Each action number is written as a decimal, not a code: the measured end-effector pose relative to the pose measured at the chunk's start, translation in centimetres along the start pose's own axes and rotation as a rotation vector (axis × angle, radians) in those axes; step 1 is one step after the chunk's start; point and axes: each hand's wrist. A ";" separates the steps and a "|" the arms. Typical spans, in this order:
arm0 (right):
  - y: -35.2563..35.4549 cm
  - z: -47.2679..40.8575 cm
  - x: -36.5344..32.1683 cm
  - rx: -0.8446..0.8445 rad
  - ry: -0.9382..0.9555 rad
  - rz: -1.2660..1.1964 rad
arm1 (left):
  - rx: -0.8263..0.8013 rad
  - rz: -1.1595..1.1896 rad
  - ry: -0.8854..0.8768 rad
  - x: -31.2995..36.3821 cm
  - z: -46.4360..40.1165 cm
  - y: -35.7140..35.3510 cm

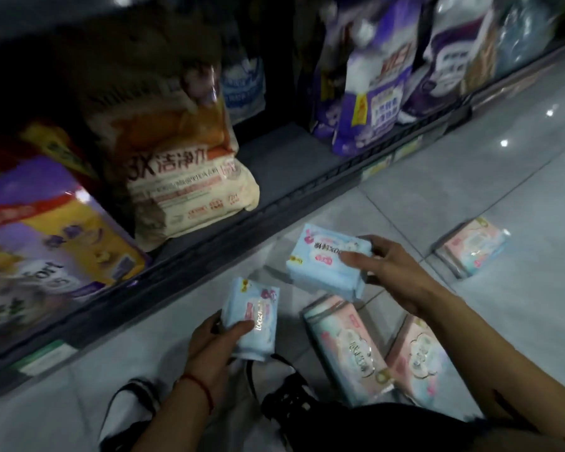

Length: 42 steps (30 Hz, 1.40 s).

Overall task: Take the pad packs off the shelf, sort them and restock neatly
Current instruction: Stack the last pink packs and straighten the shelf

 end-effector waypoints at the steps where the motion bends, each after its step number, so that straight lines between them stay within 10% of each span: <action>1: 0.0 1.4 -1.4 -0.049 0.024 0.017 | -0.003 0.027 -0.006 0.9 1.5 0.3; 20: -6.2 22.3 -24.6 -0.333 0.524 -0.083 | -0.033 0.326 -0.617 17.7 24.0 11.5; 31: -10.9 22.6 -24.8 -0.468 0.633 -0.085 | 0.123 0.240 -0.719 18.8 24.2 15.0; 42: -17.1 23.9 -25.9 -0.472 0.693 0.054 | -0.150 0.291 -0.569 17.2 25.9 13.8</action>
Point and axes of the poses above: each hand's wrist, its own z-axis away from the middle knuckle, its own y-axis out of the back of the hand, x = y × z, and after that the axes turned 3 degrees about x, right-handed
